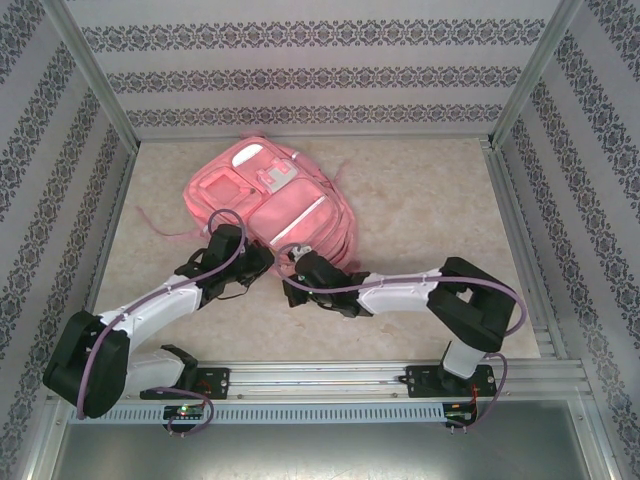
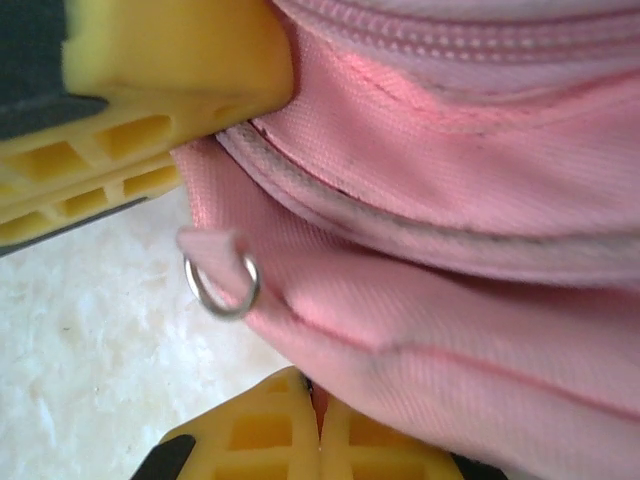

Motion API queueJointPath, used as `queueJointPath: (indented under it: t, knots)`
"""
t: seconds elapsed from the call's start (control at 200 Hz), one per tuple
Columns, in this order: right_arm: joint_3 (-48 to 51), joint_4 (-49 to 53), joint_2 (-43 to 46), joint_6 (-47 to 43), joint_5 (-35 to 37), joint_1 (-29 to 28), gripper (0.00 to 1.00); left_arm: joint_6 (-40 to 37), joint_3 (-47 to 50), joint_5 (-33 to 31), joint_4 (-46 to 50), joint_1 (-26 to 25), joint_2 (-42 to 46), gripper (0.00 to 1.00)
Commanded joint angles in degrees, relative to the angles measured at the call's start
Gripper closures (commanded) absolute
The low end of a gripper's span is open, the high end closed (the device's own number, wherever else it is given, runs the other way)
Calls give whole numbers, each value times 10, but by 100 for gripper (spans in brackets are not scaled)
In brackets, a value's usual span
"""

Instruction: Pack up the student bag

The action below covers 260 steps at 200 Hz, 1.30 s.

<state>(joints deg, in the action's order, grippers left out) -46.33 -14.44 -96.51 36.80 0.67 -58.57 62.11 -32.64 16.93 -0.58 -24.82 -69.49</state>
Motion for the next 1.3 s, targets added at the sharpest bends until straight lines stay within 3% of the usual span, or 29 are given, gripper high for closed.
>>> queueJointPath:
  t: [0.0,0.525,0.724,0.924,1.294]
  knots:
    - [32,46,29,-18,26,14,100,-51,-22,-19,11,0,-5,100]
    - [56,170,109,-122,-34,85,100,-81,-41,2,37,0,-3,100]
    - [65,148,120,-120,-95,85,100,-50,-47,32,8,-5,-15,100]
    - [70,72,112,-41,-142,86,100,5,-39,44,-45,-37,-17,100]
    - [169,-202,56,269,-259,143,100,61,13,21,-129,-55,-17,100]
